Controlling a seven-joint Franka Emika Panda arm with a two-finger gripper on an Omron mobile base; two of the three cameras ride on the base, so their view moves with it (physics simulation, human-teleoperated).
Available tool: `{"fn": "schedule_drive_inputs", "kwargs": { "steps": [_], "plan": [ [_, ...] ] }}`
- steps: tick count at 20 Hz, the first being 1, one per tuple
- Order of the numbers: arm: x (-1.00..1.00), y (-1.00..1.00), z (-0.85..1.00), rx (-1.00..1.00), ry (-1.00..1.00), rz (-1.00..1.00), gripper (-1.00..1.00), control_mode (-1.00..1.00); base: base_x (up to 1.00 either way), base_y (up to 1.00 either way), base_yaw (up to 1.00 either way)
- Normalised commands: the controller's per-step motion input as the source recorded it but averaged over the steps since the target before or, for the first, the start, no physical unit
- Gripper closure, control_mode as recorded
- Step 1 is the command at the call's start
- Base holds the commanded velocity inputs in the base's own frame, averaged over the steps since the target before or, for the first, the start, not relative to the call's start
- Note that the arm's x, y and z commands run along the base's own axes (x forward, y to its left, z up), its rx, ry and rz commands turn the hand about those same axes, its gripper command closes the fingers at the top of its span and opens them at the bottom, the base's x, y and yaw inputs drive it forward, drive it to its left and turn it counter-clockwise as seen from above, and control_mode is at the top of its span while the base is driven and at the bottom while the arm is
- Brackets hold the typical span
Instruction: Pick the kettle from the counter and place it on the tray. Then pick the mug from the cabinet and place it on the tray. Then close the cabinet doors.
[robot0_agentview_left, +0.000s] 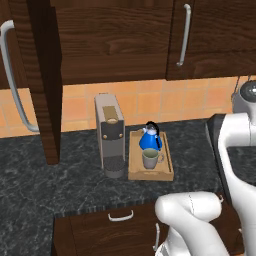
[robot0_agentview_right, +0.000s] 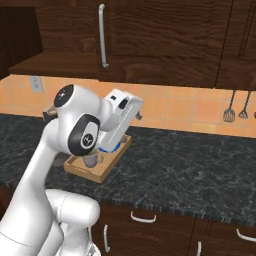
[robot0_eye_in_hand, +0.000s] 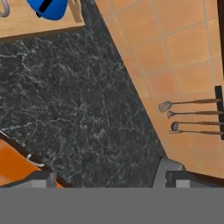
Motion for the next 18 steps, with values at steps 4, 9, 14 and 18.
{"fn": "schedule_drive_inputs", "kwargs": {
  "steps": [4,9,14,18],
  "plan": [
    [-0.25,0.05,0.0,0.01,-0.02,0.0,-1.0,-1.0,0.0,0.0,0.0],
    [-0.26,0.18,0.0,0.0,-0.01,0.01,-1.0,-1.0,0.0,0.0,0.0],
    [-0.32,0.32,0.0,0.0,-0.02,0.06,-1.0,-1.0,0.0,0.0,0.0],
    [-0.36,0.6,0.0,0.0,-0.03,0.16,-1.0,-1.0,0.0,0.0,0.0]
  ]
}}
